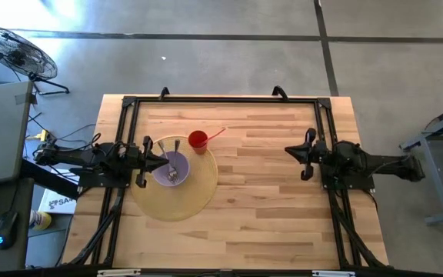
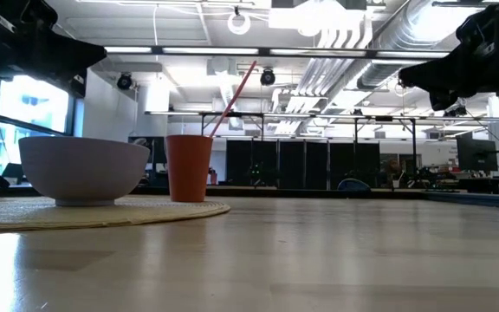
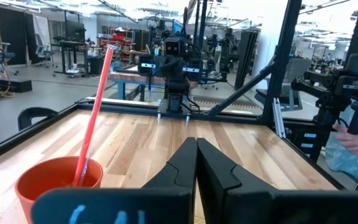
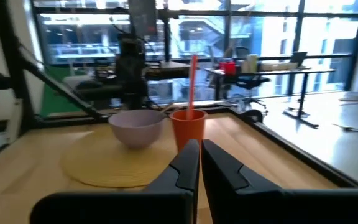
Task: Pick & Place Utensil
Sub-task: Return to Home Position
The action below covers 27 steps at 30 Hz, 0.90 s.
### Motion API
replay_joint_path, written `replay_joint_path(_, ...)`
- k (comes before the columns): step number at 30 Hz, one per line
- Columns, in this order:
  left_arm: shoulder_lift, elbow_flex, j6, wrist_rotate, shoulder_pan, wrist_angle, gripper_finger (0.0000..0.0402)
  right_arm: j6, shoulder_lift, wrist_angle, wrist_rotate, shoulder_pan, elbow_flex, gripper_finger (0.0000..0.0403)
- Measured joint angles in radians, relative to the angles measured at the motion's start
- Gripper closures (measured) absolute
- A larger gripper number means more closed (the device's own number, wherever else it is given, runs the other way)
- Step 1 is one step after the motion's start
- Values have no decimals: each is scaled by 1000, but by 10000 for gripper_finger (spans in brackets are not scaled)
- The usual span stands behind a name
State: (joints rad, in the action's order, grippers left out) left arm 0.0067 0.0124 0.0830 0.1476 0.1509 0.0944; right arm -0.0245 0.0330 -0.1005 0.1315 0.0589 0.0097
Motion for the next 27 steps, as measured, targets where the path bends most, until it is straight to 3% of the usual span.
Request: replay_joint_path(27,0,0,0,0,0,0,401,-1,0,-1,38,0,0,390)
